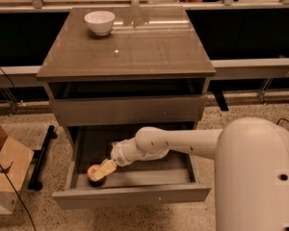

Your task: Pick apple from middle drawer and place on counter

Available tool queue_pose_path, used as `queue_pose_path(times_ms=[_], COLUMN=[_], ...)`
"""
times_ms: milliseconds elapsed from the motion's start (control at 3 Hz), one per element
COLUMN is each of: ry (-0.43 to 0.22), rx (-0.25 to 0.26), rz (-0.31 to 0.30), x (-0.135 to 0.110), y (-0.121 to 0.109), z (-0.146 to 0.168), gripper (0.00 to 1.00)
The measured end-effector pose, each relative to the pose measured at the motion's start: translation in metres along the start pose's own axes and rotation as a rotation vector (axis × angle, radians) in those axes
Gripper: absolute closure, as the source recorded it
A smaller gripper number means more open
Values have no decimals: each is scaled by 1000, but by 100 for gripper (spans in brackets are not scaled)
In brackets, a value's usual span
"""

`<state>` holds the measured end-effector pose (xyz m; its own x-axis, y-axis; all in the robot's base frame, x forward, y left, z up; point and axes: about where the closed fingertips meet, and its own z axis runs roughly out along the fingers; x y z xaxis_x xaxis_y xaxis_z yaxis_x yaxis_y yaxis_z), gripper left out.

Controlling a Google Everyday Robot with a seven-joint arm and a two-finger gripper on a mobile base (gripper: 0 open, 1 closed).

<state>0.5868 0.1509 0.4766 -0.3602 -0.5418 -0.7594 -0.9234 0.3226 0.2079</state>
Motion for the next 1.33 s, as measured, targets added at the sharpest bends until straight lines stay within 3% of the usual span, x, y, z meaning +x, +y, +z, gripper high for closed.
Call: queue_pose_path(times_ms=[667,1000,1333], ry=[18,22,34], rx=[9,1,3], rz=[84,134,149], x=[37,54,58], y=[-17,-20,-18], z=[71,99,106], gripper=[0,14,38])
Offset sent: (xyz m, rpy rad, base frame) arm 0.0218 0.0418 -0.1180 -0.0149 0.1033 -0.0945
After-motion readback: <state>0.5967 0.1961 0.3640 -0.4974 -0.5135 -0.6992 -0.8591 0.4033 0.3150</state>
